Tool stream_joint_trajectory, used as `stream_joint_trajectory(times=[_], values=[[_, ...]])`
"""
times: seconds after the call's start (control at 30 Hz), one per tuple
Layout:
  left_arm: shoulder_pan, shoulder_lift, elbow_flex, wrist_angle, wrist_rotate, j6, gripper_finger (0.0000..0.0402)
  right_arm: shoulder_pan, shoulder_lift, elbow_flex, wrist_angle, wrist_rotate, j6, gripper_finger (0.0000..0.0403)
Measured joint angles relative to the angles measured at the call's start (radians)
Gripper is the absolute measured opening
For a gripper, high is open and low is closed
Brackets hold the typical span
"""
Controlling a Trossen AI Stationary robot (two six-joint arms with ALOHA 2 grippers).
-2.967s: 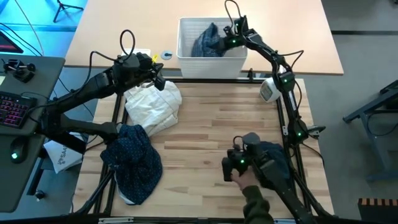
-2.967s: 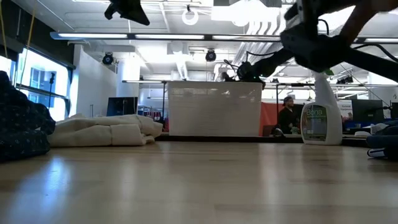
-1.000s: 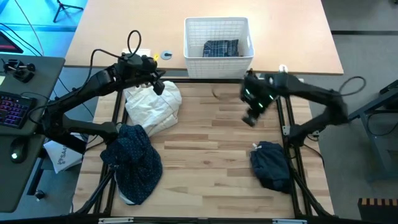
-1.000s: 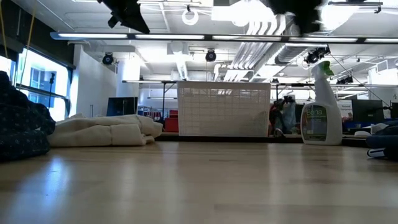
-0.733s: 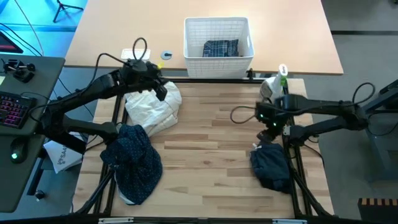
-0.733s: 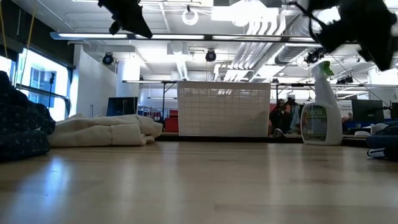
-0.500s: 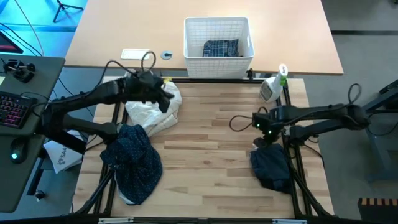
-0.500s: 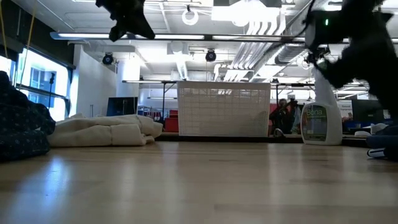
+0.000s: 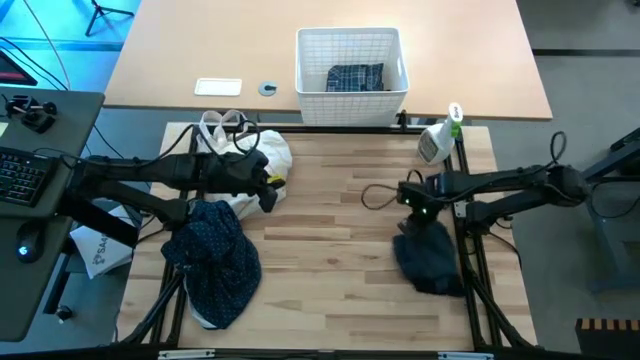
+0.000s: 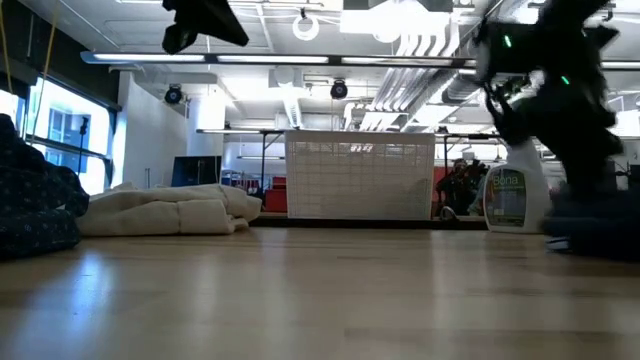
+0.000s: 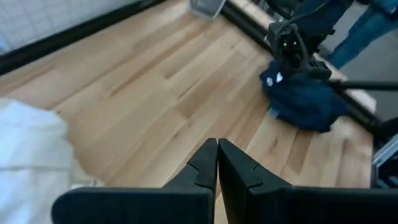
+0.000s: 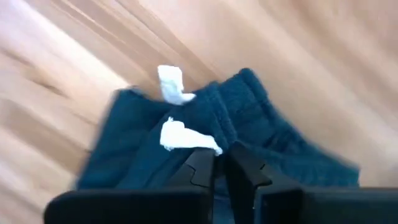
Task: Fold Laundry from Bin
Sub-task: Fold the black short
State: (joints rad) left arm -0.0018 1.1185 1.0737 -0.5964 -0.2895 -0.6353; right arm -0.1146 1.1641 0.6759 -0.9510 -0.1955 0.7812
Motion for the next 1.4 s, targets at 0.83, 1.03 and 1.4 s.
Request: stream_joint_trajectory(times=[0.83, 1.03, 1.4], values=[[-0.034, -0.011, 0.002, 0.281, 0.018, 0.125, 0.0, 0.301, 0.044, 0.134, 0.637, 0.441, -0.367, 0.0071], [-0.049, -0.003, 0.002, 0.239, 0.017, 0.114, 0.0, 0.327, 0.075, -0.089, 0.702, 0.168, -0.012, 0.0183], [-0.032, 0.136, 0.002, 0.14, 0.029, 0.089, 0.0, 0.233, 0.06, 0.031, 0.75, 0.287, 0.017, 0.022]])
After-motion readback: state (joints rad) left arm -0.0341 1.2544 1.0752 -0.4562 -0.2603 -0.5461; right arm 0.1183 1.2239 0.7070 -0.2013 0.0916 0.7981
